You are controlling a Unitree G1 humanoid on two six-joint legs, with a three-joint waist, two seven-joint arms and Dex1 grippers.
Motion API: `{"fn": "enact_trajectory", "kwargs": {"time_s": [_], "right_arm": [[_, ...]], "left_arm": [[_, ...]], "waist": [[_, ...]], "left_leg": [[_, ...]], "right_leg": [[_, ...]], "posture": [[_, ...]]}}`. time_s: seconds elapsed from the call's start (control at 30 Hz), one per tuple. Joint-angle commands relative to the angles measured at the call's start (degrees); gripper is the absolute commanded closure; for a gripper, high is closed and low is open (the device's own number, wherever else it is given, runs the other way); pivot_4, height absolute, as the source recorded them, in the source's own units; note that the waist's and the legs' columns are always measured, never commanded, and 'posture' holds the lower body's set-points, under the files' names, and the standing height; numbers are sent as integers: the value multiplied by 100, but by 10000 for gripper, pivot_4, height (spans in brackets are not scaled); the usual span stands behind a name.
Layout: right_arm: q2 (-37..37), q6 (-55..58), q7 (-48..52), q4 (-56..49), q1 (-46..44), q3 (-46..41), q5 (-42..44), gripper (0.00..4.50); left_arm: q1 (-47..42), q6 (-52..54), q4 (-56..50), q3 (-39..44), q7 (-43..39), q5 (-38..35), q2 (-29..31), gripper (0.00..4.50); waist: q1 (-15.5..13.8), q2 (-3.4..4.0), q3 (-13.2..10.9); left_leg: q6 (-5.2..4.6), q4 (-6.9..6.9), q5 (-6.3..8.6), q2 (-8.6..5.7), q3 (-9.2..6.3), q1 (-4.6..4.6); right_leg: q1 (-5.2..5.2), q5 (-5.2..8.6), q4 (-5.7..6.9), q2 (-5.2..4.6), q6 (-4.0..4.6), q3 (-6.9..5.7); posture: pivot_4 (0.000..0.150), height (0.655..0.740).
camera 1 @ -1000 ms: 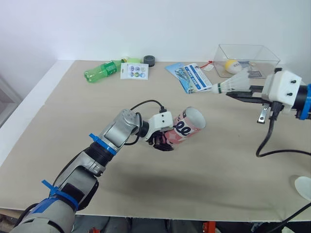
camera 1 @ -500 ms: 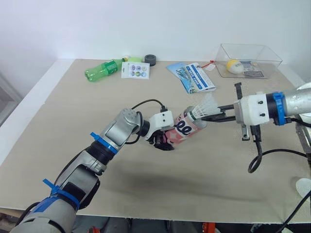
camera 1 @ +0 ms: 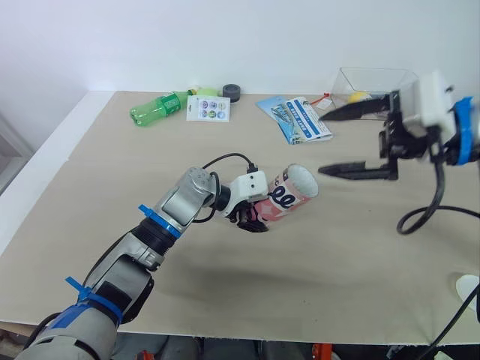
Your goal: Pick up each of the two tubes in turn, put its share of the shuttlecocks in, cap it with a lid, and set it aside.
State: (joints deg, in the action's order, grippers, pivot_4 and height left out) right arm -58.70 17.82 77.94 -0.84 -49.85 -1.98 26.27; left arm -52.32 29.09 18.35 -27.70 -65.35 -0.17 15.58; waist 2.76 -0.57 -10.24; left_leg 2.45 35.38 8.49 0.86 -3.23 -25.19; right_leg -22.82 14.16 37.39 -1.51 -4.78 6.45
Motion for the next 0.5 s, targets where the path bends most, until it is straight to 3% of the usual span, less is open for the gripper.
{"fn": "enact_trajectory", "kwargs": {"time_s": [0.03, 0.2, 0.27, 0.5], "right_arm": [[61, -202, 213, -130, 75, 415, -349, 11558], [343, -397, 565, -350, 28, 1156, -769, 32376], [423, -526, 711, -293, -110, 1440, -1037, 42938], [904, -1529, 1082, 552, -512, 2191, -1970, 44400]], "left_arm": [[-54, -52, -100, 29, 39, 8, -59, 8574], [-60, -47, -117, 43, 33, 9, -80, 8574], [-59, -67, -96, 45, 34, 20, -76, 8574], [-45, -70, -97, 51, 35, 20, -87, 8574]], "waist": [[1, 1, 1], [2, 4, 1], [1, 3, 0], [-2, 2, 0]], "left_leg": [[0, 0, 0, 0, 2, 0], [0, -1, 0, 1, 2, -1], [0, -1, 0, 0, 1, -4], [1, 0, 1, 0, -2, -13]], "right_leg": [[-1, 0, 0, 0, 0, 1], [-7, -10, 5, 3, -22, 1], [-9, -10, 5, 3, -24, 1], [-16, -10, 5, 3, -27, -1]], "posture": [[1500, 7400], [1500, 7400], [1500, 7400], [1500, 7400]]}}
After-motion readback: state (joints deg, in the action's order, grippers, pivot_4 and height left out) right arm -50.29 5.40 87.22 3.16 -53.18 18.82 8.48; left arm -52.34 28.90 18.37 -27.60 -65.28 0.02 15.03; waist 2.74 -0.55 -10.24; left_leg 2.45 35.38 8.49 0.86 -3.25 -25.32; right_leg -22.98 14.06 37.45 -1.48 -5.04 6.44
